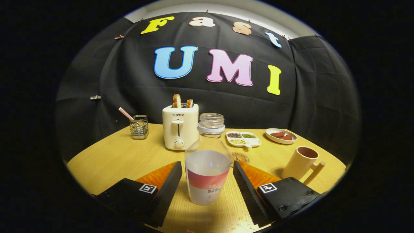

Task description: Take the bottle from table, then pour the juice into the cup, finally place the bottle on the coaster

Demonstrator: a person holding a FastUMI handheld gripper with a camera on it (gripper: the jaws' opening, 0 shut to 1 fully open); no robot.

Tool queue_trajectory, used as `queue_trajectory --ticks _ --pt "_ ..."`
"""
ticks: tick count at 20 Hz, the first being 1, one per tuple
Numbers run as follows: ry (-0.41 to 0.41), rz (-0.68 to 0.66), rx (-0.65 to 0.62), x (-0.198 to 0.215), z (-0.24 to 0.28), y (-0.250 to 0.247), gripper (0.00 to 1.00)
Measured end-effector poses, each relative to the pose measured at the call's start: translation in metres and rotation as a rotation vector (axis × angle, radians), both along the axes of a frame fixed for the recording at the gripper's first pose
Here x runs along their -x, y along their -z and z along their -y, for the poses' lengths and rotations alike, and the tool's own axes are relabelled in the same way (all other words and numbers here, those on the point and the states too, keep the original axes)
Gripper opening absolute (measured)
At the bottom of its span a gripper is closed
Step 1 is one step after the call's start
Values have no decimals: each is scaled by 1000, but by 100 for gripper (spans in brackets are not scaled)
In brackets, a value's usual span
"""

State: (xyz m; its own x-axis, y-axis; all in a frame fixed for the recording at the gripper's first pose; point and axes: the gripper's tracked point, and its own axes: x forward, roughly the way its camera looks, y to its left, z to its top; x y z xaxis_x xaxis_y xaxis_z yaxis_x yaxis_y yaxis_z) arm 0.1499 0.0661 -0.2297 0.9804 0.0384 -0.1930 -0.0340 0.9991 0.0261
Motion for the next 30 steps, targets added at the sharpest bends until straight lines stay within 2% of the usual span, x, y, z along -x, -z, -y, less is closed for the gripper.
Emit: queue_trajectory --ticks 5,8,10,19,22,26,28,30 --pt "17 -6 18 -11 1 11 97" --pt "38 4 8 -18 4 9 93" --pt "47 2 0 -19 5 10 82" --pt "30 -3 -41 -23 6 10 75" --pt "53 -26 -84 -21 15 6 74" --pt "107 -14 -239 -18 39 -21 73" --pt "159 -7 -277 -17 60 -35 73" --pt "172 -20 -312 -17 73 -44 73"
